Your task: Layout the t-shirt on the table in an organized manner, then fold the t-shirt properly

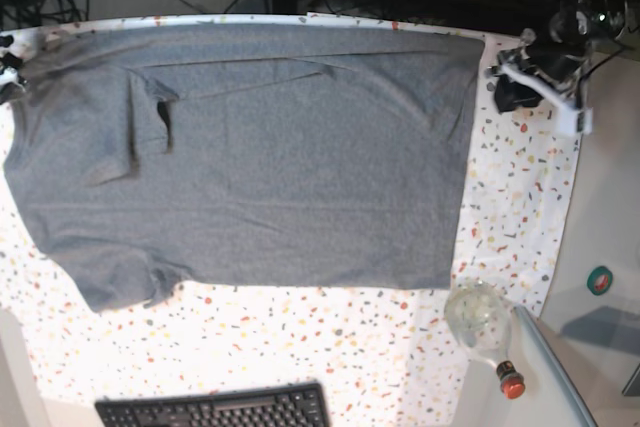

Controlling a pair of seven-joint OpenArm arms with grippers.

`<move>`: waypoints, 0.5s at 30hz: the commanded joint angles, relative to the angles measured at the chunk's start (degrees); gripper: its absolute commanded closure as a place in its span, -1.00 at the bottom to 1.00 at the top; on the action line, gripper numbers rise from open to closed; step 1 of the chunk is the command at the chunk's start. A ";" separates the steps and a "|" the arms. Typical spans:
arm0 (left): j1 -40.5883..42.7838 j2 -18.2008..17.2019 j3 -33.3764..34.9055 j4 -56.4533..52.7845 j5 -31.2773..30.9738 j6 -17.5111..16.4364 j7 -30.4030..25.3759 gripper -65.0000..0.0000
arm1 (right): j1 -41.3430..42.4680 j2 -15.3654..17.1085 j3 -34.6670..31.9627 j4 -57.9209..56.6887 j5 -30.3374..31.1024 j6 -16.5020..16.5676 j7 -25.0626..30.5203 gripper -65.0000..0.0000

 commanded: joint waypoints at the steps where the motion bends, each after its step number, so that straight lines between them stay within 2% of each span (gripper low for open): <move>1: -1.80 -1.12 2.16 0.43 -0.48 0.01 -0.90 0.25 | -0.10 0.93 0.47 1.68 0.36 -0.03 1.08 0.23; 5: -6.90 -1.82 9.64 -4.76 -0.48 0.01 -0.90 0.27 | 1.13 0.67 0.38 2.04 0.36 -0.12 1.26 0.23; 8: -8.22 -1.65 12.01 -7.22 -0.48 0.01 -0.90 0.31 | 1.39 0.50 1.88 2.12 0.36 -0.12 1.17 0.23; 10: -8.04 -1.47 12.01 -7.39 -0.48 0.01 -0.90 0.51 | 1.57 0.41 4.60 1.95 0.36 -0.12 0.99 0.23; 12: -6.72 -1.65 12.01 -7.48 -0.48 0.01 -1.17 0.88 | 1.57 0.14 7.33 1.68 0.36 -0.12 0.99 0.23; 13: -6.28 -1.73 11.92 -7.48 -0.48 0.01 -1.25 1.00 | 1.57 -0.03 8.12 1.68 0.36 -0.12 0.99 0.23; 15: -5.76 -1.73 11.92 -7.48 -0.48 0.01 -1.25 1.00 | 1.48 0.14 8.38 1.60 0.27 -0.03 0.99 0.23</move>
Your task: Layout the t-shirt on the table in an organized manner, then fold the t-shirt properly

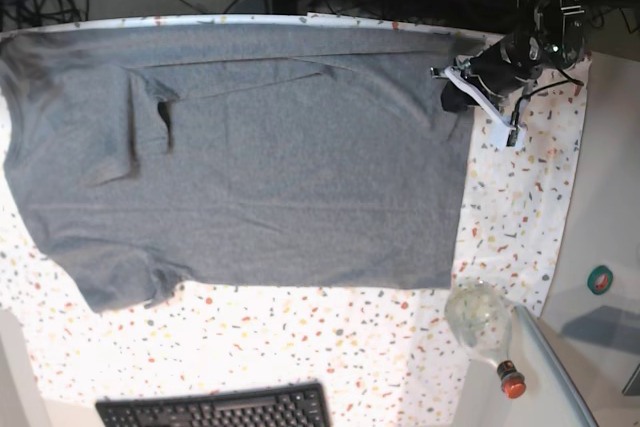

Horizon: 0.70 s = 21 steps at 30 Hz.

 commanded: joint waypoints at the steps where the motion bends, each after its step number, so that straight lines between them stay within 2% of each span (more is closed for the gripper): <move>1: -0.18 -0.42 -0.30 0.80 -0.66 -0.31 -1.12 1.00 | 0.43 0.98 -0.21 0.57 0.75 0.36 1.19 0.23; 3: -0.45 -0.16 -0.12 0.28 -0.66 -0.31 -1.12 1.00 | 1.22 1.33 -1.79 -1.10 0.75 0.36 1.45 0.24; 5: -1.15 -0.07 -0.21 -1.39 -0.66 -0.31 -1.30 1.00 | 3.25 3.96 -4.60 -4.09 0.75 0.36 1.54 0.33; 9: -4.05 -0.16 -0.30 -2.71 -0.66 -0.31 -1.30 1.00 | 10.10 10.56 -10.58 -14.90 0.75 0.45 1.54 1.00; 12: -6.42 -0.51 -0.30 -2.71 -0.66 -0.31 -1.04 1.00 | 18.28 14.87 -12.16 -25.54 0.75 0.45 2.07 1.00; 17: -6.86 -1.48 -0.30 -2.27 -0.66 -0.31 -0.86 1.00 | 33.22 23.57 -13.04 -51.74 0.67 0.45 11.04 1.00; 18: -6.78 -1.48 -0.30 -2.36 -0.66 -0.31 -0.86 1.00 | 35.68 25.50 -14.89 -56.58 0.67 0.45 12.27 0.93; 21: -5.99 -1.65 -0.56 -3.50 -0.66 -0.31 -0.95 1.00 | 41.05 28.49 -24.29 -65.72 0.75 0.45 15.43 -0.05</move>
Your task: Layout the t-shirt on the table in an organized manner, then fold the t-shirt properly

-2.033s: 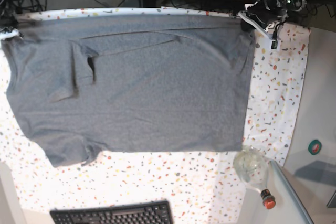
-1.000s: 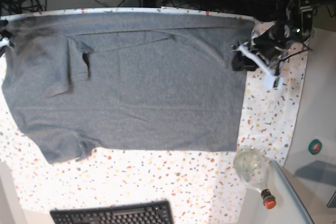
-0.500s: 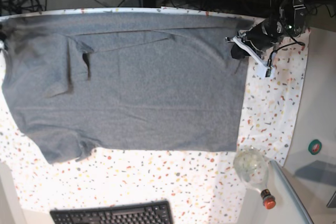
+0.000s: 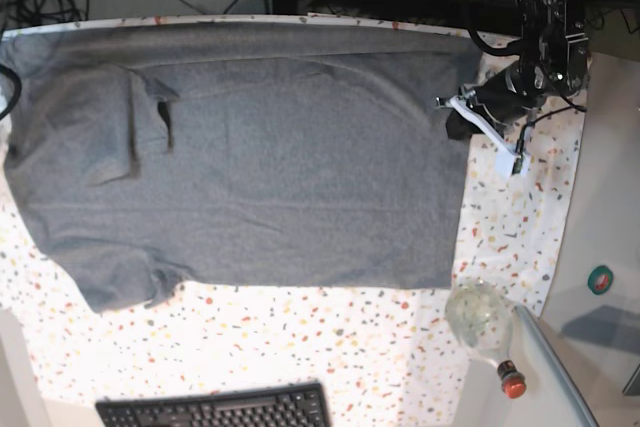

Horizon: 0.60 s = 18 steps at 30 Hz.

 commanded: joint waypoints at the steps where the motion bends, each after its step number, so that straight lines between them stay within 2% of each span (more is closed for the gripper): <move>1: 0.42 -1.13 -1.66 0.63 -0.61 -0.16 -1.25 1.00 | 1.86 1.15 -2.30 -0.79 0.38 0.38 2.26 -0.27; 2: 0.77 -1.04 -3.07 0.54 -0.61 -0.16 -1.25 1.00 | 2.04 1.15 -4.41 -1.67 0.47 0.38 3.75 -0.41; 3: 1.04 -0.86 -4.56 0.36 -0.61 -0.16 -1.17 1.00 | 2.04 1.06 -5.90 -1.84 0.47 0.38 5.34 -0.46; 7: 1.39 -1.04 -9.75 0.19 -0.61 -0.16 -0.99 1.00 | 1.95 -0.43 -7.57 -2.11 0.47 0.38 7.45 -0.35; 14: 1.39 -1.83 -15.55 0.10 -0.52 -0.16 -0.99 1.00 | 1.51 -2.28 -7.66 -5.45 0.38 0.38 7.62 -0.32; 16: 1.48 -2.01 -15.99 0.10 -0.52 -0.16 -0.99 1.00 | 1.25 -2.63 -7.66 -7.12 0.38 0.38 7.62 -0.25; 18: 1.48 -2.01 -15.99 0.10 -0.52 -0.16 -0.99 1.00 | 0.45 -3.07 -7.66 -7.12 0.38 0.38 7.62 0.03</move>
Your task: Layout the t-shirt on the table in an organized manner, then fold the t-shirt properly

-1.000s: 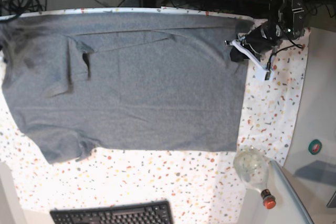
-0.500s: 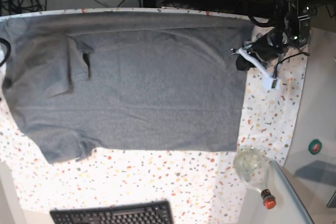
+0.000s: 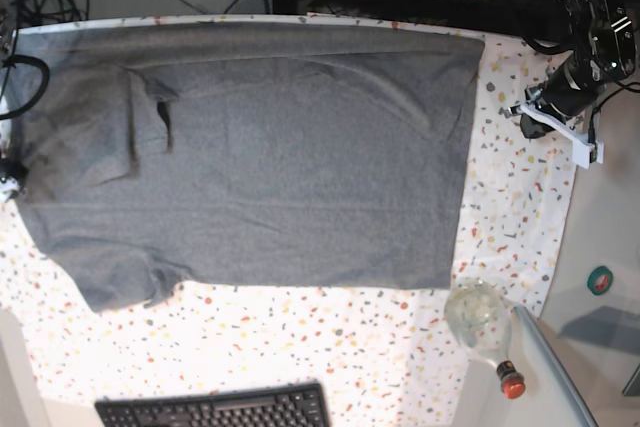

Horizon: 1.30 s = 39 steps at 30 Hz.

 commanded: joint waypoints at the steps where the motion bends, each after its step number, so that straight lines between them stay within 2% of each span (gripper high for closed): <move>1: -0.12 -0.76 -0.25 0.93 -0.55 -0.34 -0.73 1.00 | -0.18 0.03 0.06 0.23 0.10 0.38 -1.64 0.22; 4: -0.29 -0.76 0.10 -0.39 -0.55 -0.34 -0.73 1.00 | -1.15 -0.32 0.23 3.74 0.10 0.56 -1.73 1.00; 6: -0.65 -0.76 0.19 -1.80 -0.55 -0.34 -0.73 1.00 | -3.26 -0.93 0.41 9.10 0.36 0.56 -2.00 1.00; 10: -0.65 -0.76 0.19 -3.47 -0.55 -0.34 -0.73 1.00 | -9.32 -4.36 0.50 22.99 0.36 0.21 -3.84 1.00; 14: -0.56 -0.76 -0.16 -3.47 -0.55 -0.34 -0.73 1.00 | -14.42 -7.35 0.94 37.85 0.45 0.12 -12.28 1.00; 18: -0.56 -0.76 -0.25 -3.47 -0.55 -0.34 -0.73 1.00 | -19.61 -12.63 7.53 53.85 0.19 0.12 -21.86 1.00; 21: -0.47 -0.76 -0.25 -3.47 -0.55 -0.34 -0.73 1.00 | -22.25 -15.35 10.43 62.03 0.19 0.12 -28.99 1.00; 25: -0.56 -0.76 -0.08 -3.47 -0.55 -0.34 -0.73 1.00 | -25.15 -18.78 12.98 68.53 0.19 0.12 -34.44 1.00; 29: -0.65 -0.76 -0.08 -3.47 -0.55 -0.34 -0.73 1.00 | -27.17 -21.51 15.00 70.91 0.19 0.12 -35.84 1.00; 34: -0.73 -0.76 -0.08 -3.47 -0.55 -0.34 -0.73 1.00 | -29.02 -21.86 14.91 70.82 0.19 0.12 -36.02 1.00; 37: -0.73 -0.76 -0.16 -3.47 -0.55 -0.34 -0.82 1.00 | -29.46 -22.39 15.35 70.73 0.19 0.03 -39.71 1.00; 38: -0.73 -0.76 -0.16 -3.47 -0.55 -0.34 -0.82 1.00 | -29.46 -22.65 15.35 70.99 0.19 0.03 -40.59 0.93; 39: -0.73 -0.76 -0.16 -3.47 -0.55 -0.34 -0.90 1.00 | -29.54 -22.91 15.35 71.70 0.19 0.03 -41.03 0.74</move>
